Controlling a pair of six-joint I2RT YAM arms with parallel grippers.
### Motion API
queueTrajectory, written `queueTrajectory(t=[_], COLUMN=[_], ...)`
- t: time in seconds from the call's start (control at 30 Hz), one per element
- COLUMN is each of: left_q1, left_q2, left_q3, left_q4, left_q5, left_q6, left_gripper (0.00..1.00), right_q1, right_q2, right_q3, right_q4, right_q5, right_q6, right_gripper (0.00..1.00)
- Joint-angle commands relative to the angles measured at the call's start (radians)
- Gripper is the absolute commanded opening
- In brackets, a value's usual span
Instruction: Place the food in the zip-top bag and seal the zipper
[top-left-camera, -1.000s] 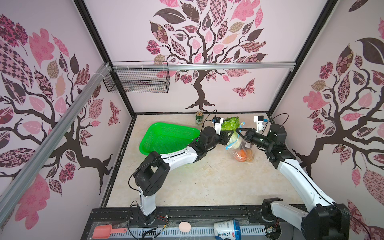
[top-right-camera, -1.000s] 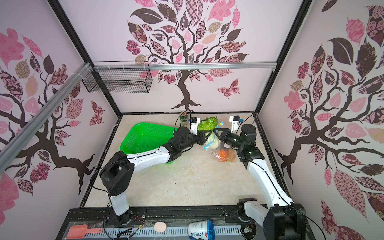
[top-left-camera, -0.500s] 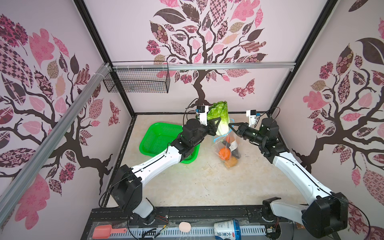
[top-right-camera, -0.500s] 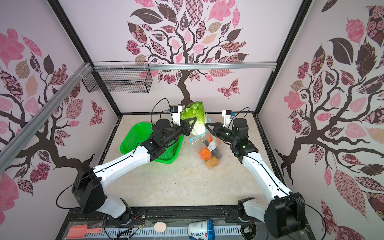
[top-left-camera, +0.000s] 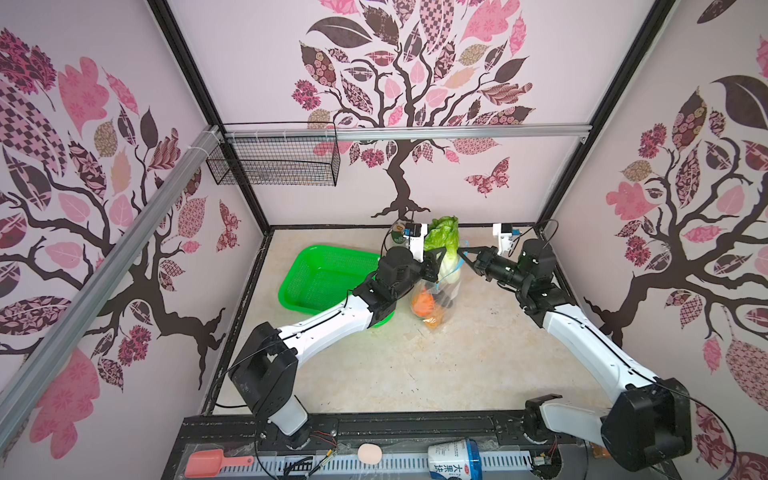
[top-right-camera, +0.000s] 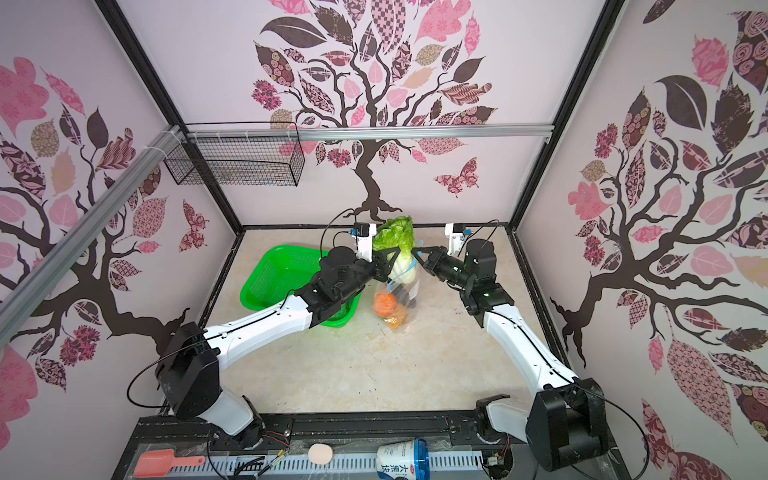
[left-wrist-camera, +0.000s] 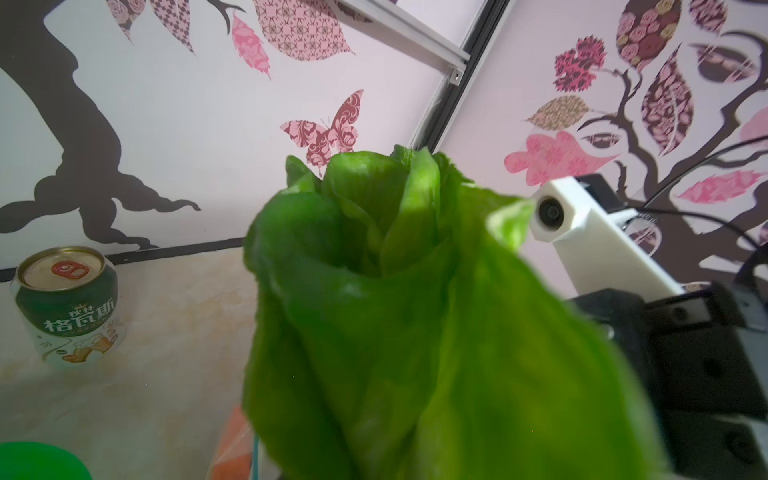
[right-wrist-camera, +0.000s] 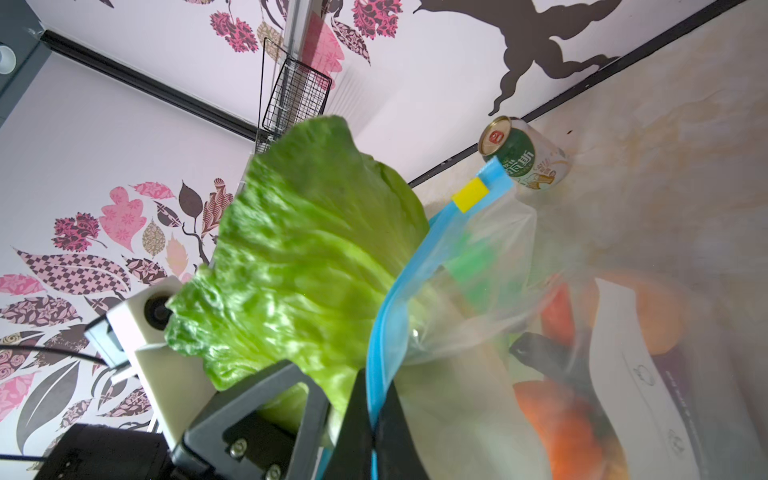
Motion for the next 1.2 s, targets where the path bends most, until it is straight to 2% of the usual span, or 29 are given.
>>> queueTrajectory(t=[0.0,0.2,0.3,0.37,0.53,0.97,1.17], left_q1=[-0.056,-0.096,-0.096,-0.097,-0.097,-0.097,-0.094], left_q2=[0.020,-0.005,-0.013,-0.023,-0.044,-0.086,-0.215], left_q3=[-0.046,-0.062,-0.066,-0.072,-0.071,-0.076,-0.106], left_q4=[0.023,0.011,-0.001,-0.001,-0.001,-0.046,-0.089], left_q5=[-0.029,-0.101,-0.087,-0.059,0.004,0.027,-0.028], left_q6=[0.101,0.242,0.248,0.243,0.220,0.189,0.161], left_gripper=[0.28,0.30,0.38,0.50,0.98,0.99,0.99], right_q1=[-0.002,-0.020,-0.021,-0.021,-0.029,-0.094,-0.104], right_q2=[-0.004,-0.003,0.000,0.000,0.000,-0.006,-0.017], right_q3=[-0.002,-0.005,-0.008,-0.010,-0.022,-0.155,-0.157], right_q4=[0.076,0.074,0.077,0.079,0.070,0.083,-0.002], right_q5=[-0.046,-0.049,-0.051,-0.051,-0.069,-0.083,-0.037], right_q6=[0.009,-0.008,-0.010,-0.012,-0.030,-0.076,-0.142], right_gripper=[0.00,0.00,0.00,0.00,0.00,0.00,0.00])
